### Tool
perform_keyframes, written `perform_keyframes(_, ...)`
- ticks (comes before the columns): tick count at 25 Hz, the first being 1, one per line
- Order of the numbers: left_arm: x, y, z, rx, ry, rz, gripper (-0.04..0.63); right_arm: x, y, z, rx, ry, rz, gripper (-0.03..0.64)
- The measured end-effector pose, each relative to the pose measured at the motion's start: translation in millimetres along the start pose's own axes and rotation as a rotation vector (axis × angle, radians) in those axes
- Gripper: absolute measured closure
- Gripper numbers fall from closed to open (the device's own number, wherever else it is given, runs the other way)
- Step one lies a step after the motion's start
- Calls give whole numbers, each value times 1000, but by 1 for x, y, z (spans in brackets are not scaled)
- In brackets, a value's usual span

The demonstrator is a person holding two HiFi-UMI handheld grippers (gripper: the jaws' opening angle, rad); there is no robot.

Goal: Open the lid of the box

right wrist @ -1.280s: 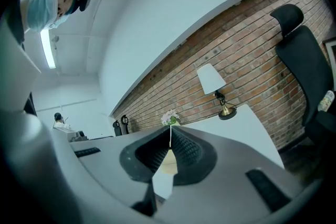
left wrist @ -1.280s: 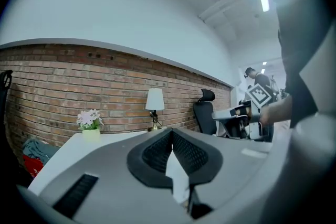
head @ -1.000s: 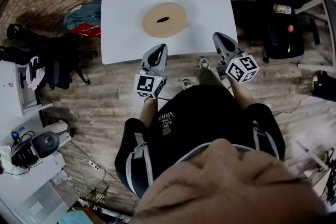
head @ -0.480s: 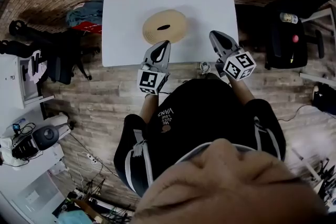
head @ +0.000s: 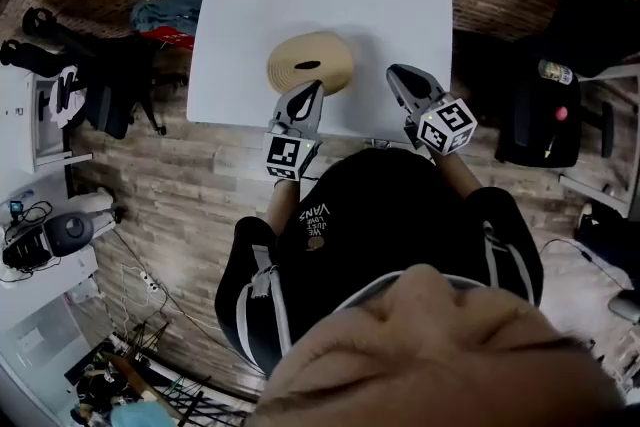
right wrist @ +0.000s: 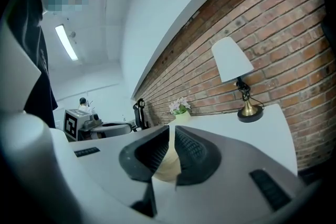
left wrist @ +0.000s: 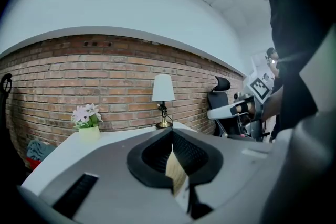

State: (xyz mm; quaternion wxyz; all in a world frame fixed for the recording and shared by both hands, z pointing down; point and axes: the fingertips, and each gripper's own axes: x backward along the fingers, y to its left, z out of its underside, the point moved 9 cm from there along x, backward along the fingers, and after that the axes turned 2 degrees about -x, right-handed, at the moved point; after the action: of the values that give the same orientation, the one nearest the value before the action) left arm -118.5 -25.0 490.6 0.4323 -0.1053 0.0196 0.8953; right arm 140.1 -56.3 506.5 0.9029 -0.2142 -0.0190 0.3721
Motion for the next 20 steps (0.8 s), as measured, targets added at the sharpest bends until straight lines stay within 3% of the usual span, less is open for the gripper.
perform_keyframes(5,-6,-3,12,-22,35,-48,583,-15,-13,9,17,64,-69,604)
perform_keyframes(8,-11,-2,13,-66,63,-51,583,-22,-19,13,26,102,-82,494)
perform_keyframes(15,-14,3,19,-104,125,8,579,-36,-19,28,71,162,-111,423)
perform_keyframes(20,-19,8,23,-128,169,81,512,-43,-17,39,112,196,-120,405)
